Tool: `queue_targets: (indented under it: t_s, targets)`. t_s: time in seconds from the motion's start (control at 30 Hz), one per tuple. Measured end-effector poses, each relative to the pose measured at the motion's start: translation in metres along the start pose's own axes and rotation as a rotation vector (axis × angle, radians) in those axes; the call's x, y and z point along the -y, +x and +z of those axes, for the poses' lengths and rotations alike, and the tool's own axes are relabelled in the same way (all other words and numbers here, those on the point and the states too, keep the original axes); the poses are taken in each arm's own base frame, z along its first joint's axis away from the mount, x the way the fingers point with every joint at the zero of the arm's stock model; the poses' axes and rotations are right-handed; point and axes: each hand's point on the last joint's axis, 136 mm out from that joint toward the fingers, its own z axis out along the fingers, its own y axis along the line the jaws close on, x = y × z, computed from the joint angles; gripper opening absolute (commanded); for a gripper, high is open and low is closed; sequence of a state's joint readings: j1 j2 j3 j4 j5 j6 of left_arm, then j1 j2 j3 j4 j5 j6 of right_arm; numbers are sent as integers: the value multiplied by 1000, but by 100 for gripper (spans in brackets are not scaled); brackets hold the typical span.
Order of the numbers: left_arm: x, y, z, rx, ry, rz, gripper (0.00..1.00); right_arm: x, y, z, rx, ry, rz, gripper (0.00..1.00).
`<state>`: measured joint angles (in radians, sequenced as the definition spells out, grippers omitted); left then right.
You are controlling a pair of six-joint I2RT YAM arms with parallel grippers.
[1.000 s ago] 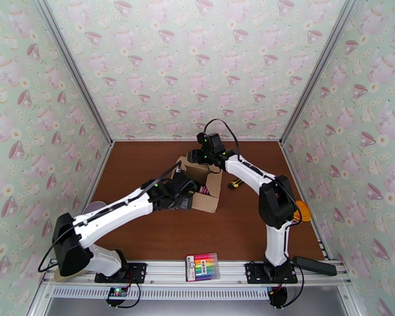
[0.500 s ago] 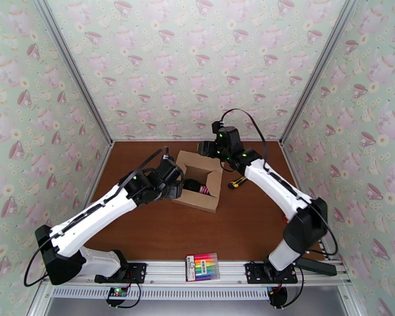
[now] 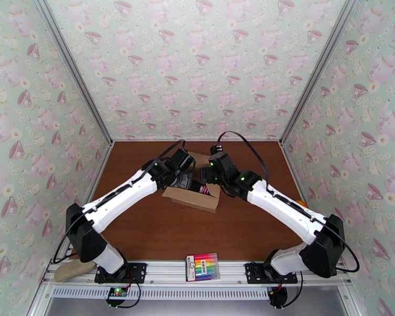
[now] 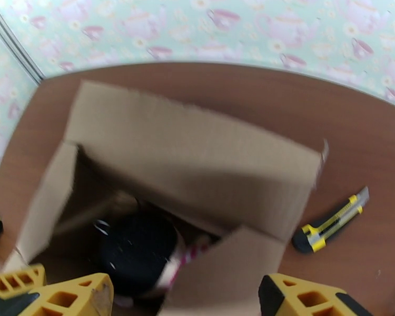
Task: Unpack the express box
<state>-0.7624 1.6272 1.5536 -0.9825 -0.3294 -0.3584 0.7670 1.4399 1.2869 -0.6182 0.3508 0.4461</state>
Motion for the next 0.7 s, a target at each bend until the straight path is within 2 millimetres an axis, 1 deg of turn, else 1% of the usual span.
queue_targets:
  t_s: [0.2,0.33,0.47,0.53,0.7]
  targets:
    - [-2,1,5,-8,-24,10,74,2,9,1,-18,39,6,78]
    - [-4,2,8,-13,-40,14,74,2,17,8,-38,63,0,78]
    - [-8,1,10,-12,-54,8,74,-4,30,16,-72,78,-25,78]
    - [-10,1,10,-11,-62,6,74,-3,34,19,-83,95,-34,78]
    - [-20,5,16,-25,-86,-4,74,2,37,19,-87,127,-42,78]
